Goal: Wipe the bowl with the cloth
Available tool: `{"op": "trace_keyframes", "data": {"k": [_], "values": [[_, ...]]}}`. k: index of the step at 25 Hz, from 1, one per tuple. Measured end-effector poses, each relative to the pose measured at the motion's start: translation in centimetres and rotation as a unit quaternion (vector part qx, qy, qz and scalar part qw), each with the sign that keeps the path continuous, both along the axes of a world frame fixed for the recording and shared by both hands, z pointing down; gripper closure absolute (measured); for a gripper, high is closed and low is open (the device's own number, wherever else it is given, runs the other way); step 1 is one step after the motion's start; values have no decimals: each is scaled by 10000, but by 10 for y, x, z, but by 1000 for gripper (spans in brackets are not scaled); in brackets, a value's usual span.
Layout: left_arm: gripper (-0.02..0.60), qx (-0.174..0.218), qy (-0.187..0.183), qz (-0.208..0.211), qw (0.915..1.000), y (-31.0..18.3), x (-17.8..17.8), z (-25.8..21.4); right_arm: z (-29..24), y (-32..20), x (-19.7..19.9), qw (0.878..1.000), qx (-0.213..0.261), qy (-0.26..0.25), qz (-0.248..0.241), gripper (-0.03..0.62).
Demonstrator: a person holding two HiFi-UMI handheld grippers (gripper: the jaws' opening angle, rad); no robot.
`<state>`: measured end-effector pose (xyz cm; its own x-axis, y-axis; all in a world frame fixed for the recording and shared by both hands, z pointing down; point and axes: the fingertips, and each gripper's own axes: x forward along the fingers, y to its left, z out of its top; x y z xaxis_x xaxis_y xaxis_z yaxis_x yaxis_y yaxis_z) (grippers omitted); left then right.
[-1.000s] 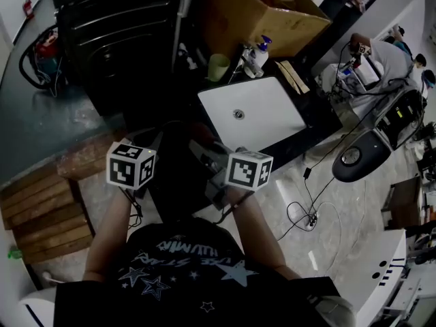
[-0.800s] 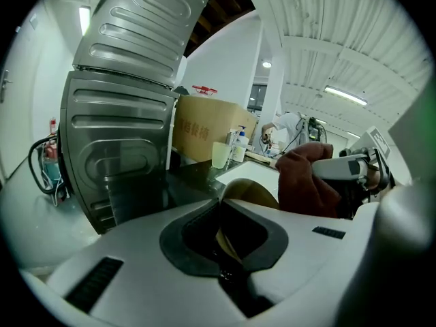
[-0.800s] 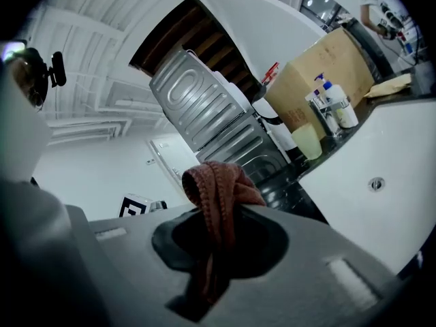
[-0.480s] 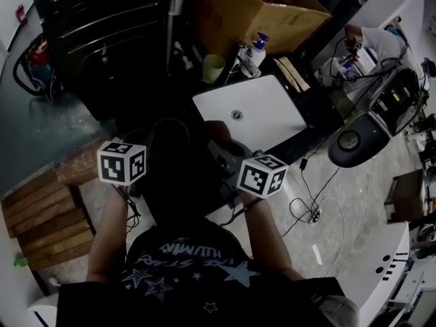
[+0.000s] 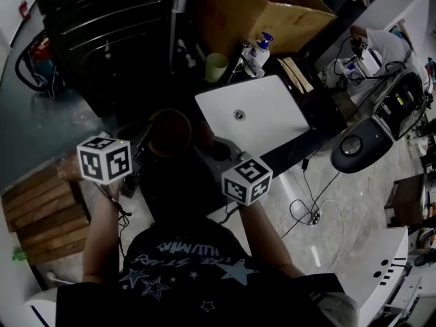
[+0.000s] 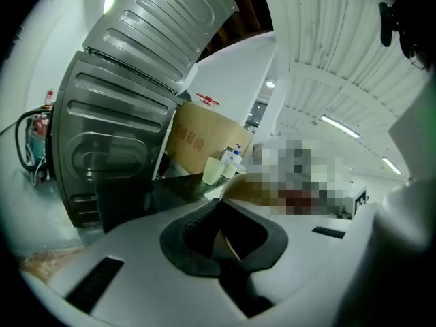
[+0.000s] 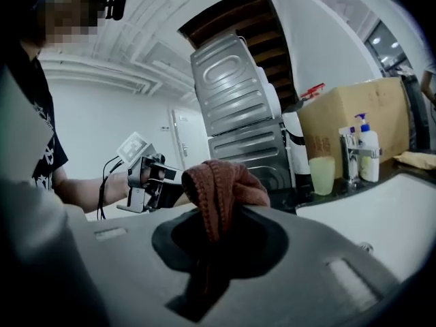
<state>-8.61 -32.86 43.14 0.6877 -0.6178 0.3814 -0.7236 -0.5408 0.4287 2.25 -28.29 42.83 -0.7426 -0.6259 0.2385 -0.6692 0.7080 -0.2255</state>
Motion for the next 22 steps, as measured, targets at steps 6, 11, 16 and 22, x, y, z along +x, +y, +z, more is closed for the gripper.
{"op": "trace_keyframes", "data": {"k": [6,11,16,22], "values": [[563,520,-644,1362,9872,35,10,-5,-25,2,-13,9942,596,136,-880,540],[563,692,-856,2464,9629,75,18,-10,-35,26,-38,9757,764,46,-2055,540],[563,649,-325,3454,9356,124,29,-22,-44,64,-60,9395,575,-422,-3351,540],[563,805,1155,3509,9258,144,27,-69,-47,87,-70,9246,486,-877,-3675,541]]}}
